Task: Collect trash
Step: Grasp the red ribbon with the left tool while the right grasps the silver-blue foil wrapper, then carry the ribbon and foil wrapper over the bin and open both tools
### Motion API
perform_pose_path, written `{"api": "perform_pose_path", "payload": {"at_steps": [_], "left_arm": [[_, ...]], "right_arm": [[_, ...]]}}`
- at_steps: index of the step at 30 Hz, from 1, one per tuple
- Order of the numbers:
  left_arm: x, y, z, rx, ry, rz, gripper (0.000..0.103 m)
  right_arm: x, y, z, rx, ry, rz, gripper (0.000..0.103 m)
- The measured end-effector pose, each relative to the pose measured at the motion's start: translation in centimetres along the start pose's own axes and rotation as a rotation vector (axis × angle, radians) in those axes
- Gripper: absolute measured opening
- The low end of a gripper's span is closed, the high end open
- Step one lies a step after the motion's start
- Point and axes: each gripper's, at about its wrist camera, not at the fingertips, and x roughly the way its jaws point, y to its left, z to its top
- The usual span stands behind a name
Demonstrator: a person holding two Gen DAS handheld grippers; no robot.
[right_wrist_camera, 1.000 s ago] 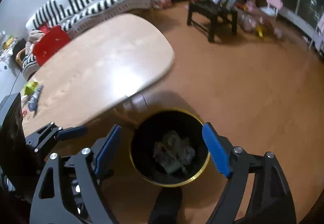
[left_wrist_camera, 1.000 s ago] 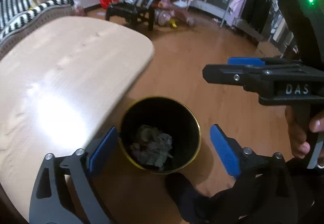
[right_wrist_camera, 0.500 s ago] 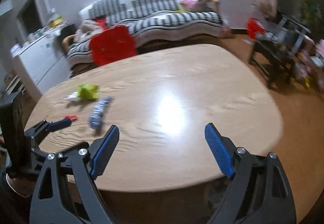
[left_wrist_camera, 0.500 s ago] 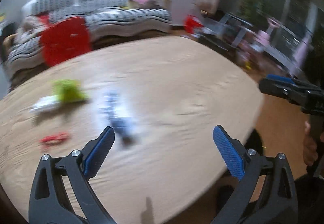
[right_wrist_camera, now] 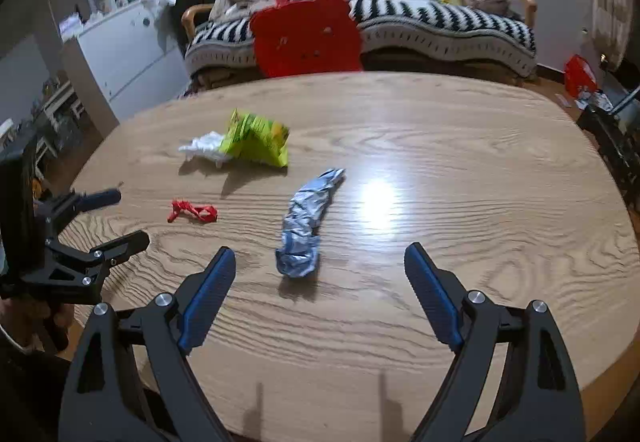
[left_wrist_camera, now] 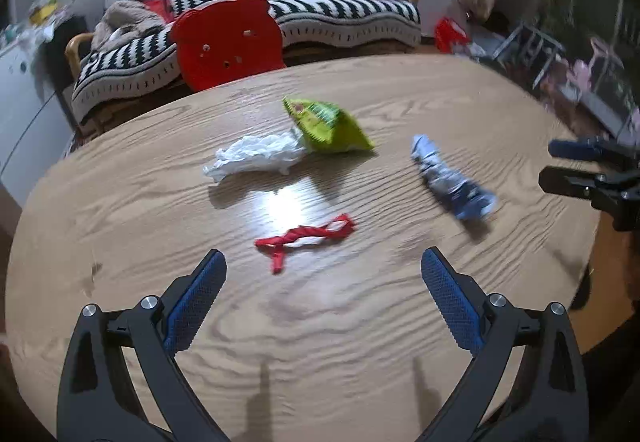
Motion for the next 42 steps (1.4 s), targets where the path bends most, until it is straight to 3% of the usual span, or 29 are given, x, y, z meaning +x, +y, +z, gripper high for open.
{"api": "perform_pose_path", "payload": {"at_steps": [6,11,14,17,20,22,23,24,31,42], "left_arm": [[4.5,2.4,0.1,-0.003,0.066,-0.029,0.095],[6.5,1.9,0.2,0.065,0.091,-0.027,0.095],[7.1,2.0,0.4,0.043,0.099,-0.035,0.094],[7.4,1.3,0.4,0.068,0.089,-0.029,0.082],[7.2,0.5,0.4,0.085,0.08,-0.045,0.066],[6.9,0.0,0.5,0.1,0.081,-0.053,0.044],[6.8,-0.2,0.5,0.106,0.082,-0.051,0.038],[6.6,-0.5,0.5,0.109,0.085,-0.05,0.025],[5.8,-2.3,0.7,0.096,0.09,-0.069,0.011],[2.2,-5.0,2.1,0.044,0.01,-0.055,0.01]], "right_arm": [[4.9,1.3,-0.3,-0.049,0.087,-0.017,0.083],[7.5,1.4,-0.2,-0.049,0.125,-0.026,0.083],[8.7,1.5,0.0,-0.034,0.126,-0.027,0.081],[9.5,1.4,0.4,-0.036,0.116,-0.034,0.073],[9.5,1.2,0.7,-0.033,0.108,-0.025,0.054],[9.3,0.9,0.8,-0.028,0.113,-0.017,0.03],[9.0,0.9,0.8,-0.031,0.109,-0.015,0.027],[8.8,0.9,0.8,-0.039,0.104,-0.022,0.026],[6.3,0.4,0.7,-0.043,0.057,-0.037,0.025],[2.7,-0.8,0.7,-0.028,0.004,-0.045,0.024]]}}
